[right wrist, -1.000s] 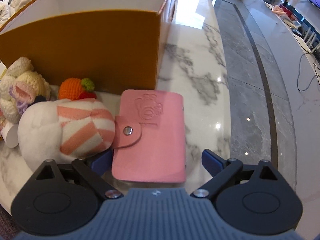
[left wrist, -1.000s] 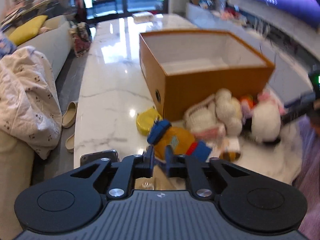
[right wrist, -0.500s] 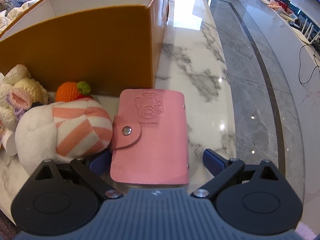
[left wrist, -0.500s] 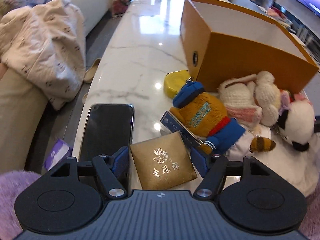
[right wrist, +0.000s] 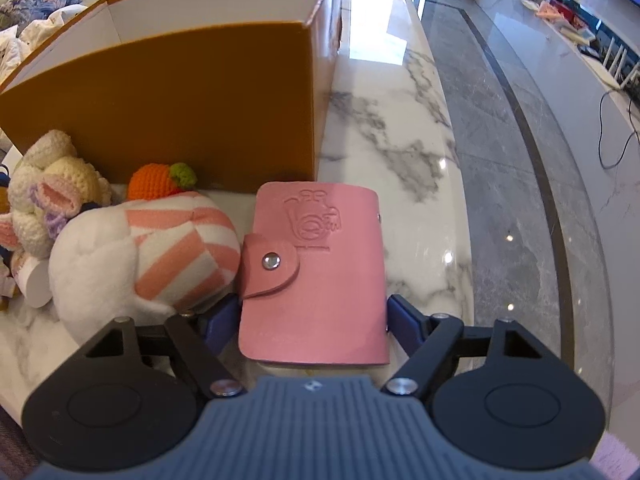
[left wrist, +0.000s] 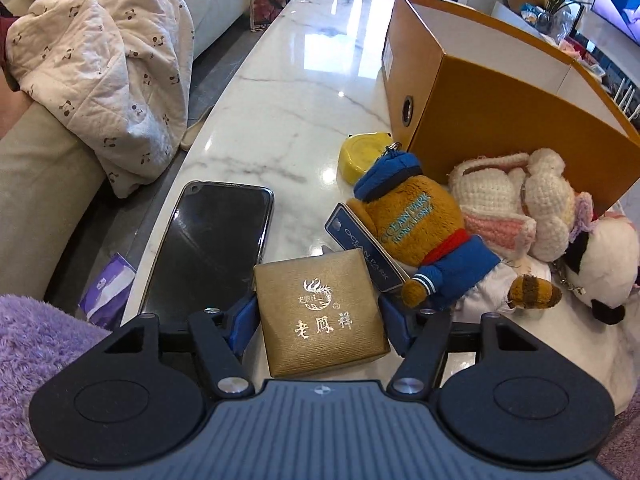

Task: Organize objects
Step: 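Grasp the gold gift box with the left tool while the right grasps the pink wallet, then carry the gold box and pink wallet over the orange box with both tools, then lower the pink wallet into the box and open the right tool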

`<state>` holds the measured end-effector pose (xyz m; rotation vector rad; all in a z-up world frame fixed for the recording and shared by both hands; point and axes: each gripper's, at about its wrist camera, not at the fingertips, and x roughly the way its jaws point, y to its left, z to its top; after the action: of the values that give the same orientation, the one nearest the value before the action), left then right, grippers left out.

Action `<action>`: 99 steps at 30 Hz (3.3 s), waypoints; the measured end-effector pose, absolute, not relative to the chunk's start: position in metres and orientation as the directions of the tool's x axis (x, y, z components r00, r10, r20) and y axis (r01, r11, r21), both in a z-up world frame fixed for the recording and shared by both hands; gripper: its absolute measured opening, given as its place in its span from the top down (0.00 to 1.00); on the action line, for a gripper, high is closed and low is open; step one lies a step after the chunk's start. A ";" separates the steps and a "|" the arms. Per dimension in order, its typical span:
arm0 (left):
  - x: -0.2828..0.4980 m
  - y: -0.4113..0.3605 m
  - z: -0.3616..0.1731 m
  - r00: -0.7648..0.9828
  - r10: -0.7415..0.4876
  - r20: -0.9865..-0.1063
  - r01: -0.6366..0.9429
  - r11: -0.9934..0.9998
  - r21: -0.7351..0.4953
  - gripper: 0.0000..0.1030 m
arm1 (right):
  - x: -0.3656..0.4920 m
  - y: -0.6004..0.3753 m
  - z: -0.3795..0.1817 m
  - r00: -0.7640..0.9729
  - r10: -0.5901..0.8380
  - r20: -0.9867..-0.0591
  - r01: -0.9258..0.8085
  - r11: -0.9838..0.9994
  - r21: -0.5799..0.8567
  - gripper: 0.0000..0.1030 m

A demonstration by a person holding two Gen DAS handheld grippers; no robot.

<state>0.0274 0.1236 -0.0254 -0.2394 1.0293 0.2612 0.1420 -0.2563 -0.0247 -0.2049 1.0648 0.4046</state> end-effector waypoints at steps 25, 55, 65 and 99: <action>0.046 0.098 0.080 0.733 -0.080 -0.675 -0.088 0.974 -0.211 0.30 | 0.109 -0.299 0.060 0.515 0.409 -0.753 -0.326 0.906 0.269 0.26; 0.231 0.141 0.079 0.744 -0.179 -0.644 0.019 0.969 -0.247 0.30 | 0.334 -0.030 0.019 0.152 0.441 -0.885 -0.430 0.835 0.343 0.26; 0.241 0.153 0.074 0.749 -0.191 -0.634 0.013 0.962 -0.274 0.30 | 0.340 0.011 -0.017 0.060 0.423 -0.904 -0.464 0.814 0.350 0.23; 0.265 0.093 0.046 0.624 -0.245 -0.742 0.109 0.967 -0.228 0.30 | 0.339 -0.080 0.020 0.202 0.388 -0.899 -0.472 0.843 0.258 0.69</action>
<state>0.2650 0.0930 0.0459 -0.1673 0.8745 -0.2045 0.3395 -0.0801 0.0200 -0.0801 1.2290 0.6015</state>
